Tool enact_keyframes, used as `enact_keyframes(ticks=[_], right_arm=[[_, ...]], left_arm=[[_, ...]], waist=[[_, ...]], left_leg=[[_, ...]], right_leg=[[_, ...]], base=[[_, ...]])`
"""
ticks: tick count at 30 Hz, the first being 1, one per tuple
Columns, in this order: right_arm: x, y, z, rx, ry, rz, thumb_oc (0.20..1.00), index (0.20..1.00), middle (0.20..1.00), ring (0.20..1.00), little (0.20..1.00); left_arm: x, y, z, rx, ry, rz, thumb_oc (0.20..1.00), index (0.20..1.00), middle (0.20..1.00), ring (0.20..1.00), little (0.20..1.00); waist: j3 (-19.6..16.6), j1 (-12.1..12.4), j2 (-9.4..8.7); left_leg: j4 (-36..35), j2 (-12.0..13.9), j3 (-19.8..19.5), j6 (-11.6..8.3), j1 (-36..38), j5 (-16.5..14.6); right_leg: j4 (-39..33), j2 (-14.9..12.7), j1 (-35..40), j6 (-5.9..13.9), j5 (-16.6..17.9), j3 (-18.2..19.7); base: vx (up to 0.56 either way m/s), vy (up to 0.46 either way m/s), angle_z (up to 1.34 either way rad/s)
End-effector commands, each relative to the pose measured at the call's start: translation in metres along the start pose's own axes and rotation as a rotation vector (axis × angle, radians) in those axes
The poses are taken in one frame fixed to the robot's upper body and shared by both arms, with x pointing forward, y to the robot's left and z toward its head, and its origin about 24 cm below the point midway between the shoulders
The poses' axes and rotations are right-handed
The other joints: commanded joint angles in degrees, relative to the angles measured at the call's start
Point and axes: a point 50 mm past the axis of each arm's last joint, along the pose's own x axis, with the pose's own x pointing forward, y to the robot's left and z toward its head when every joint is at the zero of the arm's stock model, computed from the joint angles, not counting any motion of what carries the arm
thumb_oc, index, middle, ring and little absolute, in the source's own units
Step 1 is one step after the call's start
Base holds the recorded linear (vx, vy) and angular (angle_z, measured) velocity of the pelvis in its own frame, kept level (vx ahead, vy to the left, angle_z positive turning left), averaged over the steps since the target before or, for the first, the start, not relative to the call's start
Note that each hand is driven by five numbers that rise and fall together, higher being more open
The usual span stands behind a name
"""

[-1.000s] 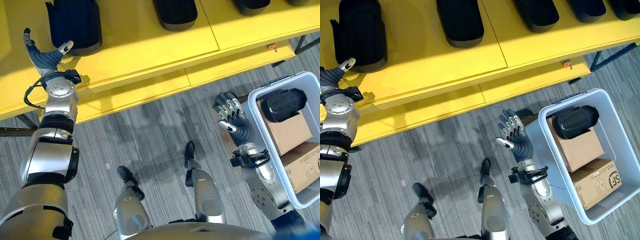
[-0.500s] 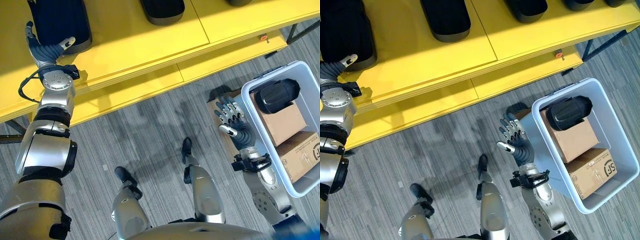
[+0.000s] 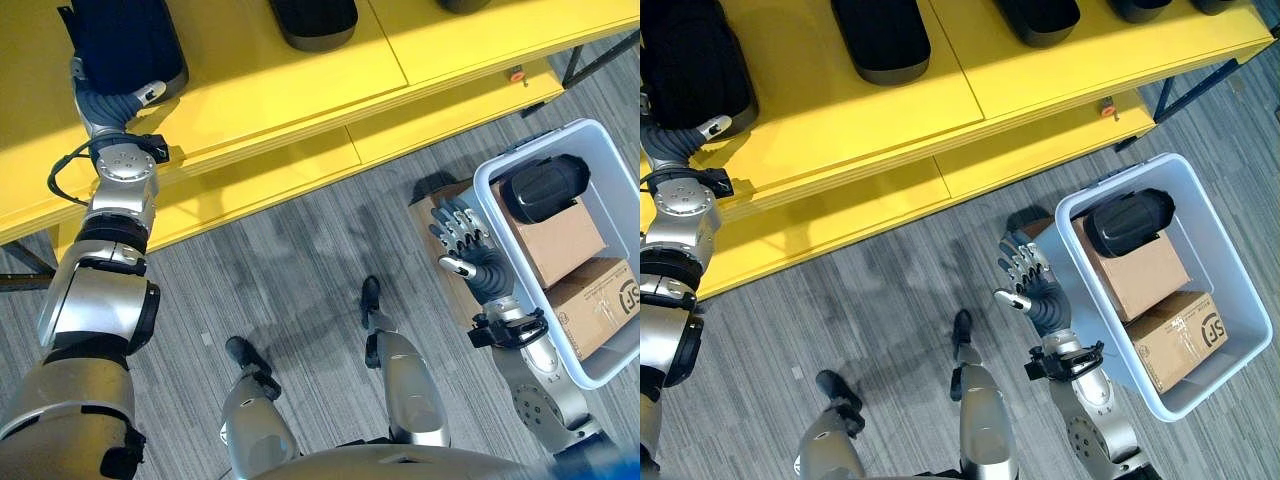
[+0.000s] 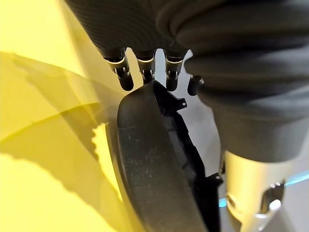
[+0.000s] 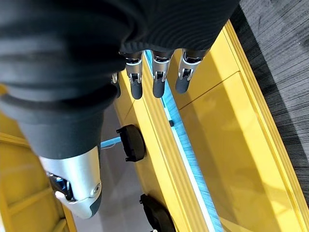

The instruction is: Move parts from the plastic box to the shelf.

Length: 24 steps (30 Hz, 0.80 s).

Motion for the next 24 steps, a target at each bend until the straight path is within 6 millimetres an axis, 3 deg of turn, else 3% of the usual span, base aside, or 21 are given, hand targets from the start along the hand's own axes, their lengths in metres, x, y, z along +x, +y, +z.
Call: enact_keyframes(ticks=[1, 10, 16, 24], right_arm=[[0.002, -0.002, 0.026, -0.012, -0.113, 0.025, 1.000, 1.000, 1.000, 1.000, 1.000], [0.000, -0.003, 0.026, -0.021, -0.104, 0.028, 1.000, 1.000, 1.000, 1.000, 1.000], [0.000, -0.004, 0.026, -0.021, -0.102, 0.029, 1.000, 1.000, 1.000, 1.000, 1.000], [0.001, -0.004, 0.027, -0.026, -0.112, 0.031, 1.000, 1.000, 1.000, 1.000, 1.000]], left_arm=[[0.009, 0.017, 0.016, 0.021, -0.091, 0.033, 1.000, 1.000, 1.000, 1.000, 1.000], [0.007, 0.006, 0.023, 0.040, -0.133, -0.011, 1.000, 1.000, 1.000, 1.000, 1.000], [0.006, 0.014, 0.012, 0.043, -0.094, 0.009, 1.000, 1.000, 1.000, 1.000, 1.000], [-0.002, 0.035, -0.019, 0.075, -0.028, 0.041, 1.000, 1.000, 1.000, 1.000, 1.000]], waist=[[-1.4, -0.1, -0.41], [-1.5, -0.1, 0.11], [-1.4, 0.3, 0.36], [-1.1, 1.8, 1.39]], left_leg=[[6.5, 4.0, -5.9, -4.76, -2.8, 1.5], [6.8, 4.0, -5.9, -4.71, -2.6, 1.4], [6.7, 4.1, -5.9, -4.72, -2.5, 1.5], [6.3, 3.7, -6.5, -4.62, -2.3, 1.8]], right_leg=[[3.2, -6.7, 3.1, 8.91, 1.2, 1.4], [3.7, -6.8, 2.9, 8.74, 1.1, 1.8], [3.8, -6.9, 3.1, 8.74, 1.1, 1.7], [4.2, -7.1, 3.9, 8.49, 0.7, 0.9]], base=[[0.00, 0.000, 0.00], [0.00, 0.000, 0.00], [0.00, 0.000, 0.00], [0.00, 0.000, 0.00]])
